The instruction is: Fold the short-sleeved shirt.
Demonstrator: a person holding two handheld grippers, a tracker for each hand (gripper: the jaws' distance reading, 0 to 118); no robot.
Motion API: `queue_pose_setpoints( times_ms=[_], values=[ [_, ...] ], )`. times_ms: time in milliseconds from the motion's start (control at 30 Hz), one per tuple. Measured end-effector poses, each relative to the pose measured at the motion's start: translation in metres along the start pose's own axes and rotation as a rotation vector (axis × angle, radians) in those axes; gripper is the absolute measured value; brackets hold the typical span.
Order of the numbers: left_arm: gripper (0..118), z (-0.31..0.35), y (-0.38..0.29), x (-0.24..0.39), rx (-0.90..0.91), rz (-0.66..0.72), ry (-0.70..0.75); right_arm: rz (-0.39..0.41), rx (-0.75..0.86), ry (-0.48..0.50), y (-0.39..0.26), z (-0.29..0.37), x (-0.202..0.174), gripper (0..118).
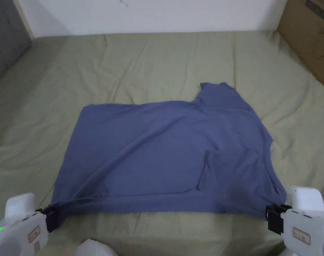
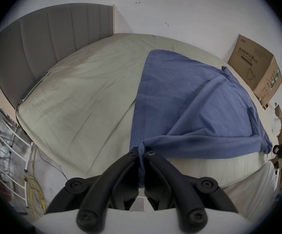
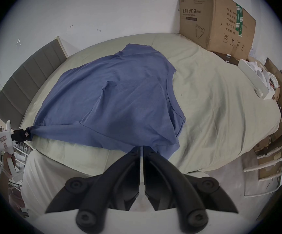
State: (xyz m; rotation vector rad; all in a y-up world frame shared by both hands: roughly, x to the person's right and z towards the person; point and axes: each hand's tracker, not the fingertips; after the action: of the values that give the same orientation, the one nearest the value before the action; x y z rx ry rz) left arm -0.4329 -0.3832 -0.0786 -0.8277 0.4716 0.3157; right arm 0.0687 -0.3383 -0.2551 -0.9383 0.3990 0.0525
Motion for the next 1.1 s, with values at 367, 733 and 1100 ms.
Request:
queue_pose_setpoints(
  times_ms=[367, 733, 1100],
  values=[
    [3, 0.021, 0.022, 0.01, 0.032, -0.019, -0.017, 0.039, -0.065, -0.032, 0.035, -0.031, 0.021, 69],
    [3, 0.021, 0.015, 0.005, -0.002, -0.018, -0.003, 0.111, -0.154, -0.043, 0.029, -0.036, 0.014, 7],
    [3, 0.02, 0.083, 0.022, 0.024, -0.131, 0.033, 0.001, -0.051, 0.005, 0.103, -0.013, 0.02, 7]
  ],
)
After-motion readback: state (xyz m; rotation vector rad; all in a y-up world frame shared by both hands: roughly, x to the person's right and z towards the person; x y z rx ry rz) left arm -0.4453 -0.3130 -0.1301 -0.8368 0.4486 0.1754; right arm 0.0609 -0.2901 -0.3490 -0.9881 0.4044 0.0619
